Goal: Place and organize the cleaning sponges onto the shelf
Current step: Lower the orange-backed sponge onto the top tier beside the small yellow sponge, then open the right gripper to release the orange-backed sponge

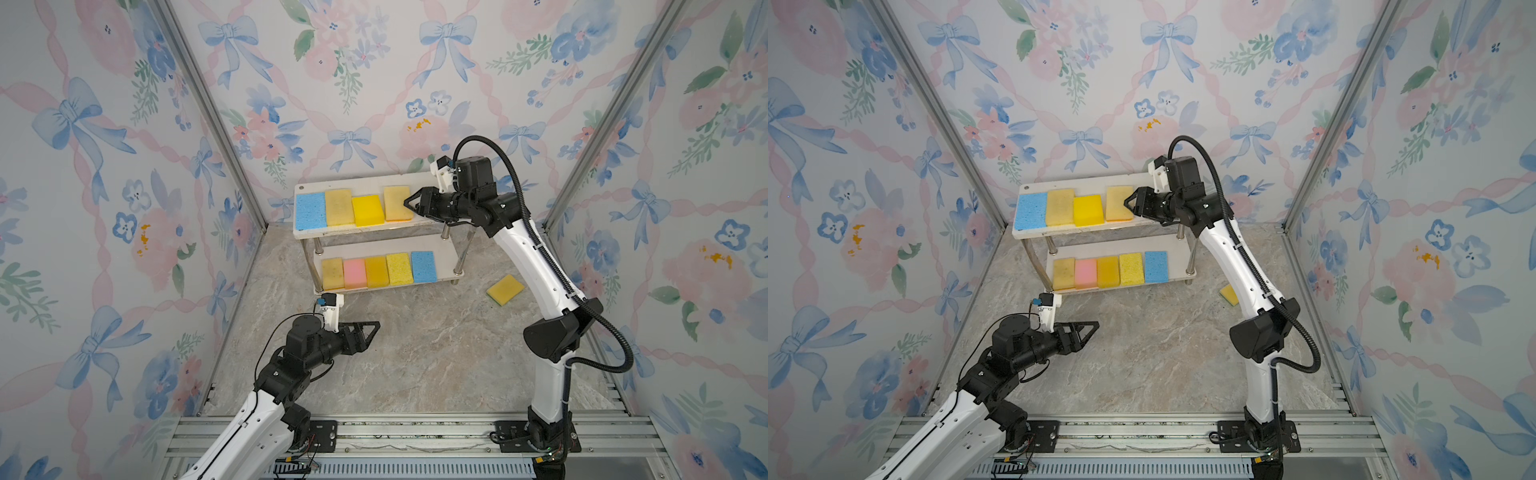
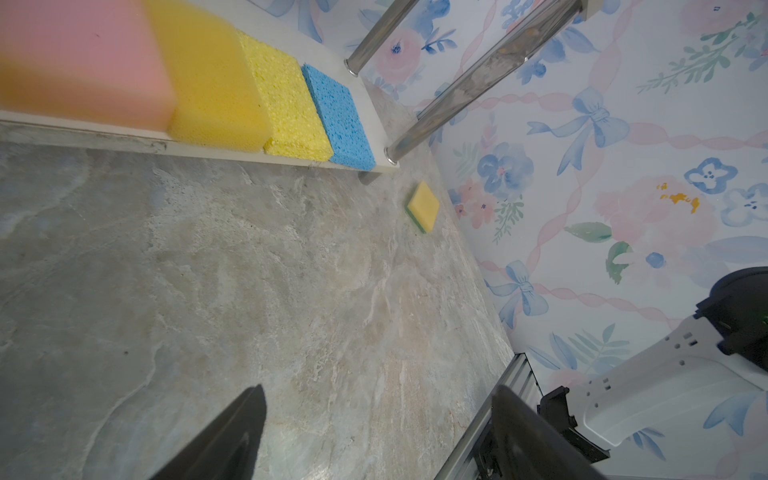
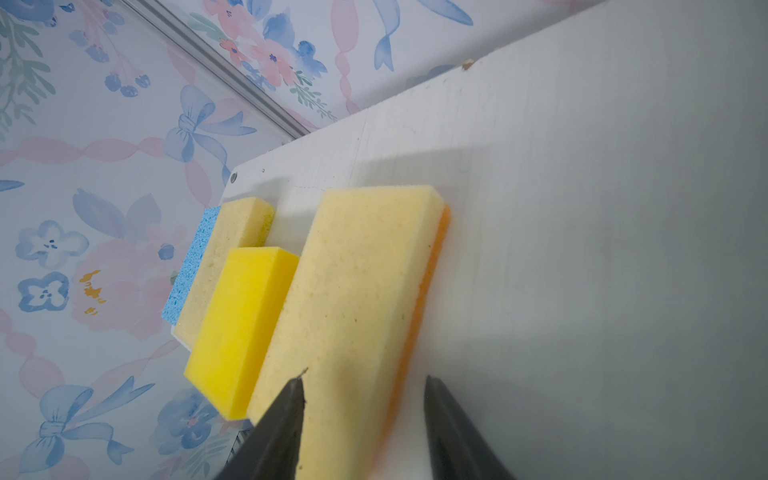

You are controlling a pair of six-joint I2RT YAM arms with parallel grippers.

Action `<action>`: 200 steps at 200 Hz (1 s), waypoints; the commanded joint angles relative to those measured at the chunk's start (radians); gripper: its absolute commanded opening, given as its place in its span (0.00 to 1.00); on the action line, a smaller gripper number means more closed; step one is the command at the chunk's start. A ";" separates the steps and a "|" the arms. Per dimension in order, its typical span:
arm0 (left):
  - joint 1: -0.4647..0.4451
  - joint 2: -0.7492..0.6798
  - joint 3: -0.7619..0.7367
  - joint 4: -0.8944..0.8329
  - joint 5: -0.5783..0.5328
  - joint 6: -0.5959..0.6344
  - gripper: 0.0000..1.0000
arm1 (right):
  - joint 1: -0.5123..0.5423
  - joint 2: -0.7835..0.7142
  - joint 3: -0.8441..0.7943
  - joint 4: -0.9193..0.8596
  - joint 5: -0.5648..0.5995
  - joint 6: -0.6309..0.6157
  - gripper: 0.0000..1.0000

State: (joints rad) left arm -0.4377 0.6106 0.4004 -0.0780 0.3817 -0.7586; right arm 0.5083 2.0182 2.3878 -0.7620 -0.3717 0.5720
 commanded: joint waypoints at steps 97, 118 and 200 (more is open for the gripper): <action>0.010 -0.003 0.002 -0.023 0.011 0.018 0.89 | -0.002 0.102 0.088 0.031 -0.083 0.040 0.57; 0.012 -0.003 0.005 -0.023 0.013 0.018 0.89 | -0.007 0.086 0.079 0.028 -0.072 0.036 0.57; 0.015 -0.001 0.013 -0.022 0.010 0.027 0.95 | -0.101 -0.041 0.016 0.076 -0.120 0.034 0.61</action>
State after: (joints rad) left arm -0.4313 0.6106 0.4004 -0.0799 0.3820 -0.7586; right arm 0.4625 2.0594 2.4248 -0.7021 -0.4530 0.5995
